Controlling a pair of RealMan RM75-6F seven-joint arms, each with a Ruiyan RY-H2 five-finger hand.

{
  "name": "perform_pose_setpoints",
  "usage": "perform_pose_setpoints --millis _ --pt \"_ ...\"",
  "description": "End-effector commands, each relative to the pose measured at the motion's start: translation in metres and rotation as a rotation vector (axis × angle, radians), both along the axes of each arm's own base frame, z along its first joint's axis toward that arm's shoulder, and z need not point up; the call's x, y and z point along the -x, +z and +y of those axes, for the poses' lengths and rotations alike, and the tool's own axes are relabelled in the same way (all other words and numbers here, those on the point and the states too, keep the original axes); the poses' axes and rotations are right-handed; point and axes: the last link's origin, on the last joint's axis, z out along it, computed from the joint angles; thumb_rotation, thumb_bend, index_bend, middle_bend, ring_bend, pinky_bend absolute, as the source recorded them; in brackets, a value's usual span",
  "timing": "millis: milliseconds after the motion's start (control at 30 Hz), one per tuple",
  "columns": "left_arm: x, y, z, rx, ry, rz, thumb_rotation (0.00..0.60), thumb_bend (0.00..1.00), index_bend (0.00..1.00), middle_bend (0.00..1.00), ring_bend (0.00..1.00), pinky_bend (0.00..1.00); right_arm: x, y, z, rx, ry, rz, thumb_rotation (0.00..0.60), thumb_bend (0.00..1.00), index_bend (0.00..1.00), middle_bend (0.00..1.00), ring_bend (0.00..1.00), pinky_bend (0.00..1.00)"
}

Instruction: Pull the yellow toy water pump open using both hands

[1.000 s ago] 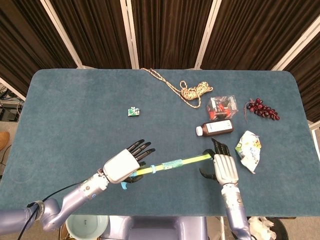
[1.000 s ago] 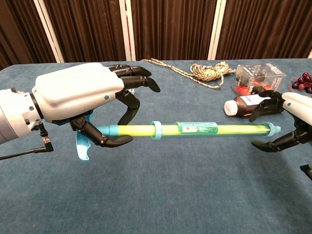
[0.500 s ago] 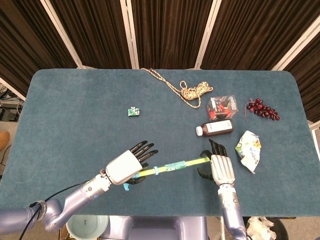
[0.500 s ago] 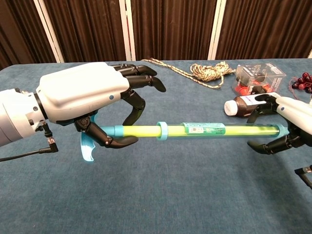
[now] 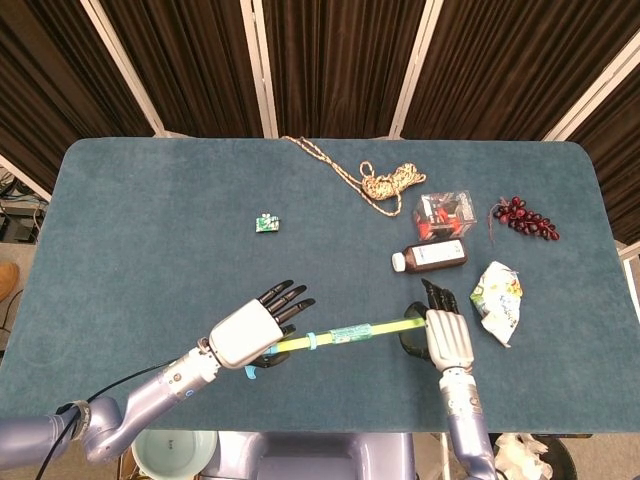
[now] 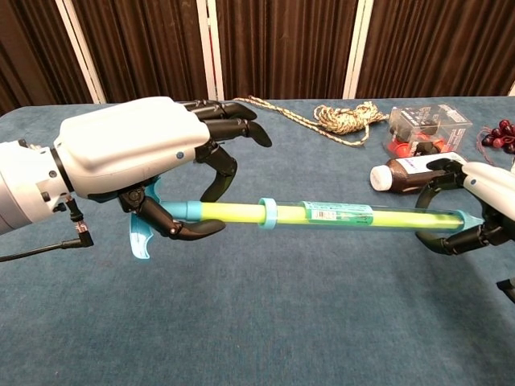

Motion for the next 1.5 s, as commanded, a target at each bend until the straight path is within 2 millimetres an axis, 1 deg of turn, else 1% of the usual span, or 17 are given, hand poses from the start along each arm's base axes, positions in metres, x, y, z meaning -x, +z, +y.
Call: perform_pose_setpoints --millis 33,200,367,567,800,1033,1200,1500 --pt "0.001 0.001 0.0 0.0 0.001 0.0 0.6 0.39 0.64 0.11 0.02 0.1 0.003 0.0 0.0 0.002 -0.004 0.009 0.6 0.42 0.54 0.08 0.06 0.02" --pt "0.001 0.002 -0.002 0.004 -0.004 -0.002 0.6 0.39 0.64 0.12 0.02 0.1 0.008 0.002 -0.002 0.011 -0.012 0.017 0.6 0.42 0.59 0.1 0.06 0.02" --pt "0.002 0.005 -0.003 0.005 -0.006 -0.008 0.6 0.39 0.64 0.12 0.02 0.1 0.008 0.006 -0.005 0.027 -0.009 0.028 0.6 0.43 0.61 0.11 0.07 0.02" --pt "0.007 0.011 -0.004 -0.002 0.006 -0.016 0.6 0.39 0.64 0.12 0.02 0.1 0.012 0.015 -0.01 0.051 -0.014 0.042 0.6 0.43 0.62 0.11 0.07 0.02" --pt "0.016 0.024 -0.004 -0.016 0.018 -0.027 0.6 0.39 0.64 0.12 0.02 0.1 0.021 0.03 -0.017 0.085 -0.029 0.062 0.6 0.43 0.64 0.12 0.07 0.02" --pt "0.026 0.039 -0.004 -0.038 0.027 -0.031 0.6 0.39 0.64 0.12 0.02 0.1 0.032 0.046 -0.023 0.127 -0.046 0.082 0.6 0.43 0.65 0.12 0.07 0.02" --pt "0.04 0.049 -0.001 -0.063 0.059 -0.019 0.6 0.39 0.64 0.12 0.02 0.1 0.039 0.058 -0.026 0.154 -0.055 0.098 0.6 0.43 0.66 0.12 0.08 0.02" --pt "0.055 0.06 0.004 -0.089 0.087 -0.008 0.6 0.39 0.64 0.12 0.02 0.1 0.054 0.076 -0.031 0.198 -0.084 0.131 0.6 0.43 0.68 0.12 0.08 0.02"
